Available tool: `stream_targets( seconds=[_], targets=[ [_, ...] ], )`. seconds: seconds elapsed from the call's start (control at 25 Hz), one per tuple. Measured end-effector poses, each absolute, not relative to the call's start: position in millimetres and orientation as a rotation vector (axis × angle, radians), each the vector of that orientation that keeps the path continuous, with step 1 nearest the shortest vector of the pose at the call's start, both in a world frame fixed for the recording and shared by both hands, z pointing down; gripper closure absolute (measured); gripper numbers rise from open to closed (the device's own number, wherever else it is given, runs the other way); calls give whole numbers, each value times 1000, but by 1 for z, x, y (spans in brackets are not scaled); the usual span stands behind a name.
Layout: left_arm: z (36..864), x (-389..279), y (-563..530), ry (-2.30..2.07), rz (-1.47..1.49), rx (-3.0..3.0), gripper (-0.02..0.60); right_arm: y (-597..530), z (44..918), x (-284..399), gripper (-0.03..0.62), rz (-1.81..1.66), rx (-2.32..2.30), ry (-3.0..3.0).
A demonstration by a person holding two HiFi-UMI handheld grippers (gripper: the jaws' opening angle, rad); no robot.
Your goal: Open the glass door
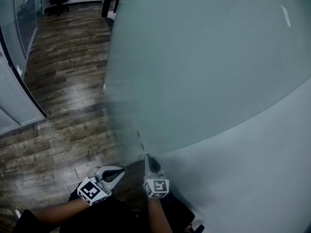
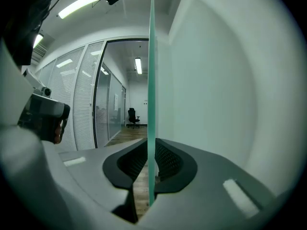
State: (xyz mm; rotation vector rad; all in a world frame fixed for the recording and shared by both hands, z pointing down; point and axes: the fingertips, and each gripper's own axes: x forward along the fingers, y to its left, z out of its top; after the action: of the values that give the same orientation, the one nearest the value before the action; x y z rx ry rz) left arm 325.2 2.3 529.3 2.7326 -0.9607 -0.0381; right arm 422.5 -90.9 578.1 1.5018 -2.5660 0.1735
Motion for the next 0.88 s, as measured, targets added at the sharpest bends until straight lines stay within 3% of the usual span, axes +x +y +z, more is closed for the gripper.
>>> stream_targets(
  seconds=[0.28,0.64,0.88],
  targets=[
    [519,318,-25,-897,-64,2720,581,-102,580,467,531,197,1652,-2496],
    [499,364,-42,-744,-23,2915,581,-132,583,507,522,228,1703,-2487],
    [492,387,-74,-881,-113,2892,581,-142,588,523,525,224,1619,-2544]
  ],
)
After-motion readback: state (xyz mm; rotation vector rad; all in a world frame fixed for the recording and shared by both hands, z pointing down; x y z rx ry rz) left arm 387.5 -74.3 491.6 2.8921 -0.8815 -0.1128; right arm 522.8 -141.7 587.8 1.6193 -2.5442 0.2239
